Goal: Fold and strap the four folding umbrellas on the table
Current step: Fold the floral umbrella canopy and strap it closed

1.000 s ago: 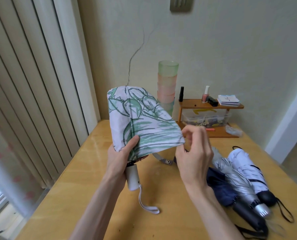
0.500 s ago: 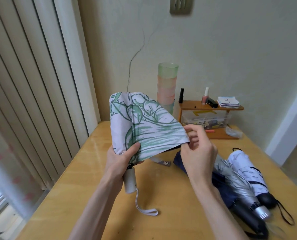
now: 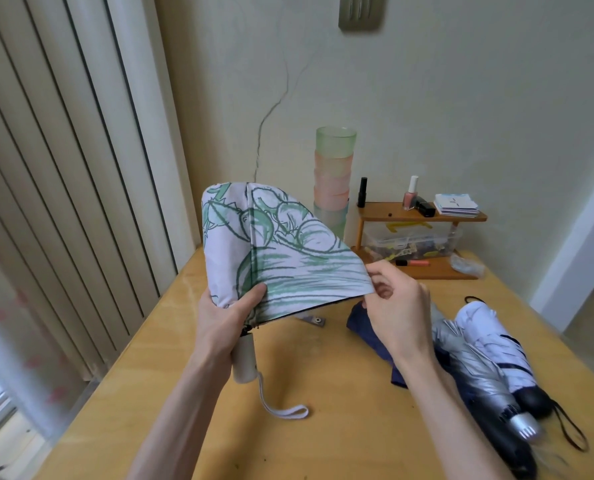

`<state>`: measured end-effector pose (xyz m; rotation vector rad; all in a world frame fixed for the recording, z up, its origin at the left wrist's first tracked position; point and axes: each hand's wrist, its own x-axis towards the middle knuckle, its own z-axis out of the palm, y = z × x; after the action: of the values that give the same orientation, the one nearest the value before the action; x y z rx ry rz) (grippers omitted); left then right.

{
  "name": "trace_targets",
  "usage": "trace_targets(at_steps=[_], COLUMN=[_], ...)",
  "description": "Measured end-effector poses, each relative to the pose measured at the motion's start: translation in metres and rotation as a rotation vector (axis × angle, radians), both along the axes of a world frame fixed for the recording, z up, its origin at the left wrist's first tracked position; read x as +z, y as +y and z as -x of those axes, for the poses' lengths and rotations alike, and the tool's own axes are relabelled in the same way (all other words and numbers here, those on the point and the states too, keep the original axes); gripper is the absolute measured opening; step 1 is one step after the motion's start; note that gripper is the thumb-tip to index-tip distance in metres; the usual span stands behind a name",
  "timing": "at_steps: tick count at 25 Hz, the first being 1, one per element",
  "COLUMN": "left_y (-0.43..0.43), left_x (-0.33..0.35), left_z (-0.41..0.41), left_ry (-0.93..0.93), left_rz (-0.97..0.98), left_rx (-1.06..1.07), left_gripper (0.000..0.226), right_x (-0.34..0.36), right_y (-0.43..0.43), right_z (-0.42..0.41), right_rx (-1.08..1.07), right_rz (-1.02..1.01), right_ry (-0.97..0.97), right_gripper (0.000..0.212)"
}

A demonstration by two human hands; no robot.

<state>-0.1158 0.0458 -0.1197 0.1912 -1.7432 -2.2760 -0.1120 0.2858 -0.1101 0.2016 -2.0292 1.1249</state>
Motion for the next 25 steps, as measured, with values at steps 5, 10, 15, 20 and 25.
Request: trace_targets(at_steps=[5,10,15,20,25], left_y=[-0.002,-0.029,-0.031,-0.024,-0.031], left_x=[-0.001,0.002,0.003,0.002,0.003], left_z=[-0.001,-0.003,-0.007,-0.009,-0.012], left_ry=[0.015,0.144,0.179,0.220,0.171], left_rz=[0.055,0.327,0.606,0.683,0.623], left_rx=[0.013,-0.044,-0.261,-0.321,-0.319], left_gripper=[0.035,0.047,0.053,0.057,0.047], right_x=[0.001,0.020,0.032,0.027,0.028], right_y=[-0.003,0.014,-0.001,0.003,0.009], right_z=[-0.004,-0.008,-0.008,-0.006,-0.011], right_rx=[-0.064,0.596,0.624,0.588,0.659], right_rz=[-0.203,-0.028,0.140,0.151,0.117], right_ry=[0.025,-0.451,-0.346,-0.371,-0.522], right_gripper=[0.030,0.089,0.059,0.023,0.024])
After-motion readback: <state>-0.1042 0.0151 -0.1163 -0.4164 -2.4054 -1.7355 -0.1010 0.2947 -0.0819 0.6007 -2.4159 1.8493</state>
